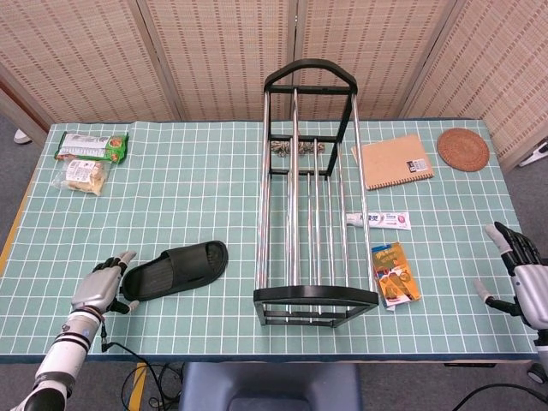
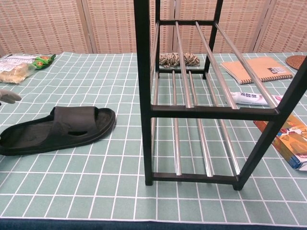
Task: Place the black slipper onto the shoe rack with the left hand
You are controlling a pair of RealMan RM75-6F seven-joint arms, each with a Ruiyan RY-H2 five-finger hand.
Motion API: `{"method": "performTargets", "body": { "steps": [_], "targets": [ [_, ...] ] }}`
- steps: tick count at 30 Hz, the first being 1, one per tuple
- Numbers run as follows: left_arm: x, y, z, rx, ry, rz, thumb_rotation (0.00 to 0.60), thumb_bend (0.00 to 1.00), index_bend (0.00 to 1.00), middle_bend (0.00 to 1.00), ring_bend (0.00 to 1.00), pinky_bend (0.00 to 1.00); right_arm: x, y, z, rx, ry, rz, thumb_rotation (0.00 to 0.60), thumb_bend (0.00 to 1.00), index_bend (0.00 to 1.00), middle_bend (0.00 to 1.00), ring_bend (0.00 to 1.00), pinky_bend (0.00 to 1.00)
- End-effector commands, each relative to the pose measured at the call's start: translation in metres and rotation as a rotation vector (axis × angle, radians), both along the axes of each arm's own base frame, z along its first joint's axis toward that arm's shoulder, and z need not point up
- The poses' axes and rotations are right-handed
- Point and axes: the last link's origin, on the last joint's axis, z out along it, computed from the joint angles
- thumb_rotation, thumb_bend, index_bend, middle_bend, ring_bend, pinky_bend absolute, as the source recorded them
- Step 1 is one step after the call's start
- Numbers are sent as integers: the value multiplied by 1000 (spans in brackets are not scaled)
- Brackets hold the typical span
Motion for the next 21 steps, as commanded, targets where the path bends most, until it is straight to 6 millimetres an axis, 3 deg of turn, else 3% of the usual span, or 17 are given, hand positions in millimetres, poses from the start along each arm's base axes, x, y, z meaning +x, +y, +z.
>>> {"method": "performTargets", "body": {
  "steps": [1,11,21],
  "targets": [
    [2,2,-3,-13,83,-13,600,270,0,0,0,34,-1,0,1,7,-2,0,600,317,0,0,0,0],
    [4,8,-15,-41,287,43,600,271,0,0,0,17,-2,0,0,21,-15,0,600,317,0,0,0,0],
    [8,18,-20,-62,249,73,600,270,0,0,0,15,-5,-3,2,18,-24,-10,600,317,0,0,0,0]
  ]
}}
